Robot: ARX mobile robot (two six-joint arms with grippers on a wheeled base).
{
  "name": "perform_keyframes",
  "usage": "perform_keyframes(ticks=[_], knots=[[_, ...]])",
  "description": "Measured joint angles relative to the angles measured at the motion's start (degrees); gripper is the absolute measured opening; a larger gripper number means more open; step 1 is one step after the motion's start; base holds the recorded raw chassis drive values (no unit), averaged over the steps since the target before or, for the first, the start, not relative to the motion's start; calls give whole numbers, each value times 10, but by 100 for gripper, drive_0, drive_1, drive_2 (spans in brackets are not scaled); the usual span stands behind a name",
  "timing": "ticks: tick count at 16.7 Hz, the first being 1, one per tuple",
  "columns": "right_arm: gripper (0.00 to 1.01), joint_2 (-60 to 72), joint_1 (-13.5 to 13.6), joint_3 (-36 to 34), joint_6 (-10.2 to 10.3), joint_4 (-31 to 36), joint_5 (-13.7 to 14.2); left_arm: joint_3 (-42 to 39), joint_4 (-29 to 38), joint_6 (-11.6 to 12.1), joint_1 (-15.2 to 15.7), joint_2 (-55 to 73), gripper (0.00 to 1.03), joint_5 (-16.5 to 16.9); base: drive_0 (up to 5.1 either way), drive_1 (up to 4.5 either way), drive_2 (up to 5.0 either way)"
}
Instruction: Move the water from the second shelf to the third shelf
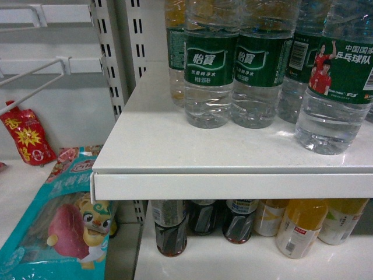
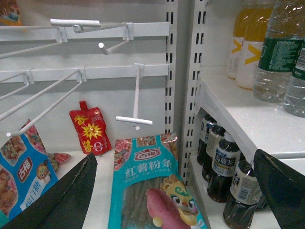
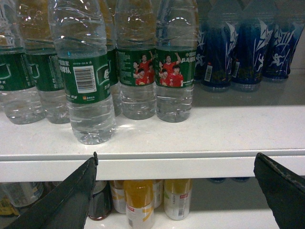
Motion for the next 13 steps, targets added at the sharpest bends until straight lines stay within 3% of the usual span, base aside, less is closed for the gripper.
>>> perform_keyframes(ticks=[13], knots=[[98,0,0,0,0,1,0,0,2,0,0,0,98,-1,0,0,0]])
